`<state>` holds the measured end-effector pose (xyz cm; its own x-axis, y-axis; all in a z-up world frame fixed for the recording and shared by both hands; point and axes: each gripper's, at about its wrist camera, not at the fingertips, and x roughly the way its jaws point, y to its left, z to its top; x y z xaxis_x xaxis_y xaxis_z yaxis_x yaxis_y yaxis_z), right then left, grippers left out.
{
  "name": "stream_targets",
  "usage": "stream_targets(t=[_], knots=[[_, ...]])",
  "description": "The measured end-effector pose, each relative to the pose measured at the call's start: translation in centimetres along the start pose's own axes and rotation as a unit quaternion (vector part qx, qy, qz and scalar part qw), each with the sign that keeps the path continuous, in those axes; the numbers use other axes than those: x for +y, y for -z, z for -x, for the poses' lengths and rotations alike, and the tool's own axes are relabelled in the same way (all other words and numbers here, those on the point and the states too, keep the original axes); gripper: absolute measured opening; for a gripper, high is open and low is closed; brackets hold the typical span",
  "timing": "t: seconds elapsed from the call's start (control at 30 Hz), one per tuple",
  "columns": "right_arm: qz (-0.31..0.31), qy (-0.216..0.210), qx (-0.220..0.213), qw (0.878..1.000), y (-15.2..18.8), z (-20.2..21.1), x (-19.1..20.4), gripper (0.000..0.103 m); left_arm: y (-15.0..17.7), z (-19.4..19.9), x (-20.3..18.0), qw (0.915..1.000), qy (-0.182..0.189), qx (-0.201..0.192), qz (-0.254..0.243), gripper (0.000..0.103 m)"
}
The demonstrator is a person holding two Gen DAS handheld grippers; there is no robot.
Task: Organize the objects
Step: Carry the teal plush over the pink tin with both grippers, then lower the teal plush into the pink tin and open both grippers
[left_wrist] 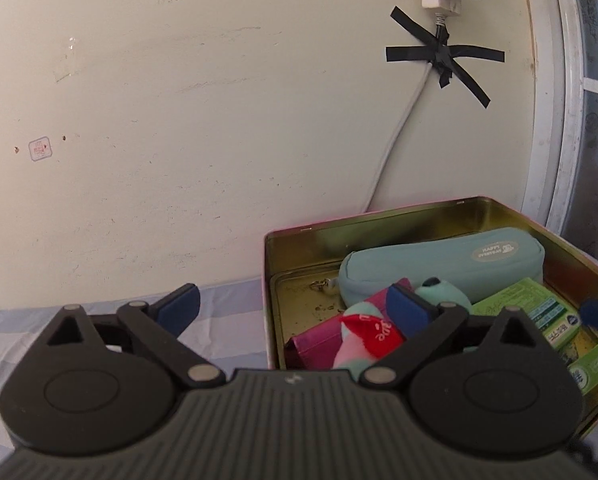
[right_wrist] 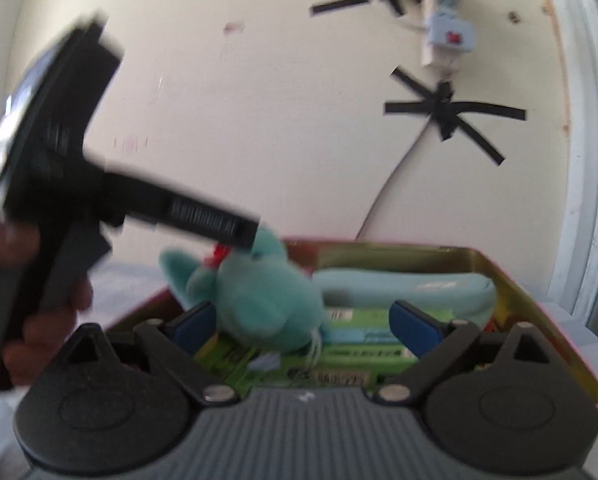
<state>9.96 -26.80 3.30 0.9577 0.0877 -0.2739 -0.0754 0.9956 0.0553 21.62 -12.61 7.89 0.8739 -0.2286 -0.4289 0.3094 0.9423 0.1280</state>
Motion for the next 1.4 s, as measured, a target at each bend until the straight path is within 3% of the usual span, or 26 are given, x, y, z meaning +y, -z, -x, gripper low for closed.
stream_targets(t=[0.23, 0.3, 0.4, 0.6, 0.8, 1.13, 1.4], knots=[[-0.062, 0.036, -0.041, 0.997, -0.9, 0.7, -2.4, 0.097, 1.5, 0.0, -0.9, 0.9976, 0.008, 0.051, -0.046, 0.1], [-0.069, 0.047, -0.035, 0.996, -0.7, 0.9, -2.6, 0.097, 2.0, 0.5, -1.2, 0.9976, -0.006, 0.044, -0.053, 0.1], [-0.065, 0.057, -0.029, 0.996, -0.5, 0.8, -2.6, 0.097, 1.7, 1.6, -0.9, 0.9984, 0.008, 0.038, -0.04, 0.1], [-0.066, 0.064, -0.055, 0.994, -0.7, 1.3, -2.9, 0.097, 1.1, 3.7, -2.1, 0.9976, -0.015, 0.006, -0.067, 0.101], [-0.092, 0.066, -0.079, 0.99, -0.6, 2.6, -3.4, 0.097, 1.6, 5.4, -2.5, 0.9962, -0.029, 0.002, -0.082, 0.101], [-0.132, 0.076, -0.087, 0.985, 1.8, 7.3, -3.3, 0.098, 3.3, 8.8, -2.2, 0.9975, -0.025, 0.003, -0.065, 0.103], [-0.19, 0.071, -0.057, 0.978, 3.9, 12.3, -3.3, 0.101, 5.0, 12.0, -2.2, 0.9975, -0.037, -0.008, -0.06, 0.103]])
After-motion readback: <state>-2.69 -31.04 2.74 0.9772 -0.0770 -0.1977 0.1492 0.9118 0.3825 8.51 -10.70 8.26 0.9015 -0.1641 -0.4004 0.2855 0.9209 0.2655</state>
